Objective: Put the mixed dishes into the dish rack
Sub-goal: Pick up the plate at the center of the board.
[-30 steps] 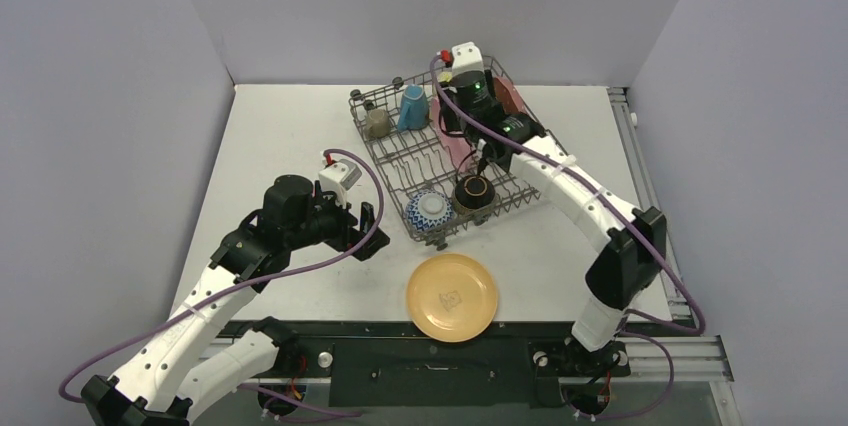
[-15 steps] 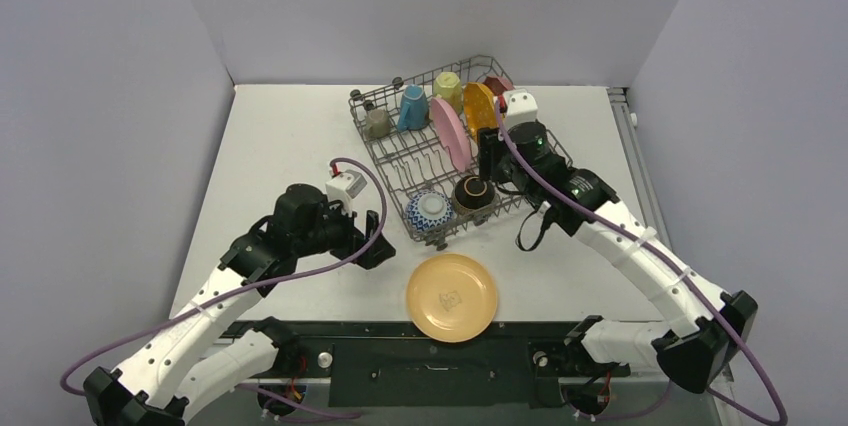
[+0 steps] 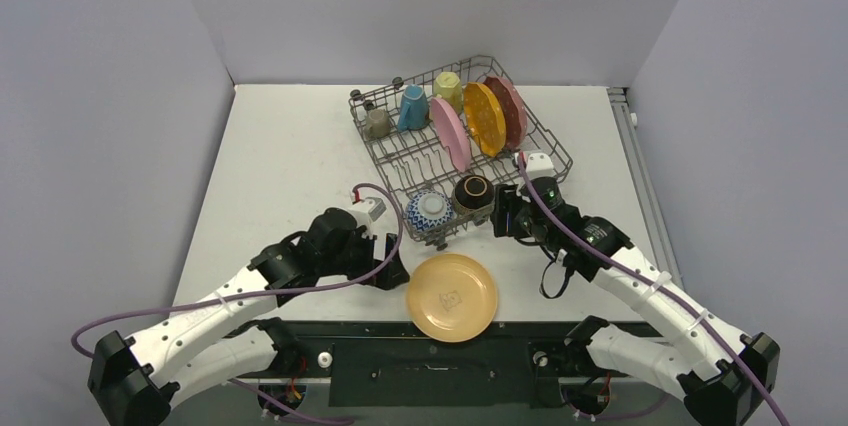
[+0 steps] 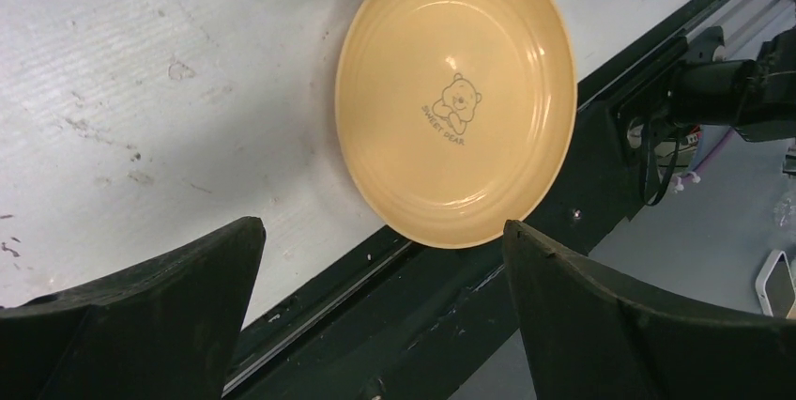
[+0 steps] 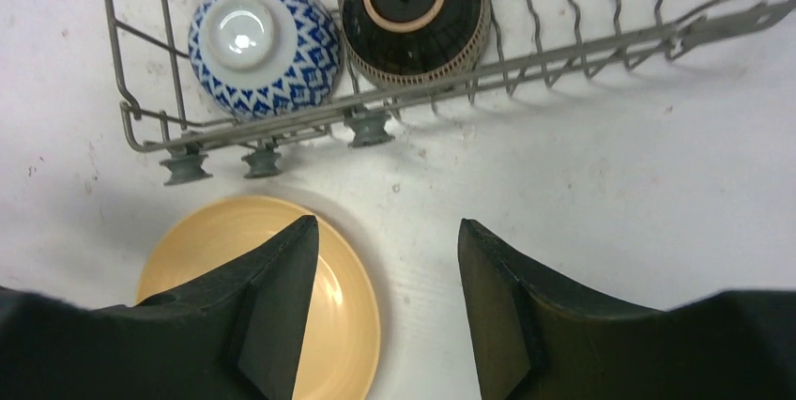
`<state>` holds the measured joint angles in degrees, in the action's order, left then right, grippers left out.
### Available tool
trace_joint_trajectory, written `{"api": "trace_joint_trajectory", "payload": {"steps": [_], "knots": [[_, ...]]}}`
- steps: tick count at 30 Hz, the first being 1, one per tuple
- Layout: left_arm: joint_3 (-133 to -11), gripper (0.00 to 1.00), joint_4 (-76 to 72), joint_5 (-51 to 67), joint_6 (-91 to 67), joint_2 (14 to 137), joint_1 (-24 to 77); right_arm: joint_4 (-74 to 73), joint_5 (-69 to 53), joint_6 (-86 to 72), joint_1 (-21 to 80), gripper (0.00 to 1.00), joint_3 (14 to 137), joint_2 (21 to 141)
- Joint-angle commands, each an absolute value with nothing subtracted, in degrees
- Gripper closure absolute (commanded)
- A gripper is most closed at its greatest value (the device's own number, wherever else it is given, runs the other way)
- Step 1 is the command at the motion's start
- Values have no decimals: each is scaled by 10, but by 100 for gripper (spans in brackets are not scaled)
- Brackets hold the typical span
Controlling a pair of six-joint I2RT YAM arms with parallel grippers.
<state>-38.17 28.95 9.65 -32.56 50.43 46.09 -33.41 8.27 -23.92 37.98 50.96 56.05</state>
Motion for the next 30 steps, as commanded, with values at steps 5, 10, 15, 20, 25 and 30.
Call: {"api": "trace_joint_trajectory", "payload": {"steps": [5,10,15,20,25,30], "knots": [[-328,3,179,98,-417,553,472,-335,45,-301,382,48,434,508],[-308,8,136,117,-437,601,481,-336,38,-323,382,48,402,487],[-293,19,97,120,-459,643,485,-339,46,-334,382,48,390,476],[-285,30,64,128,-475,680,488,-337,44,-338,382,49,387,482],[-277,39,43,132,-483,706,491,-328,44,-343,382,49,374,488],[-272,50,20,143,-485,726,491,-322,43,-351,382,50,367,490]]}}
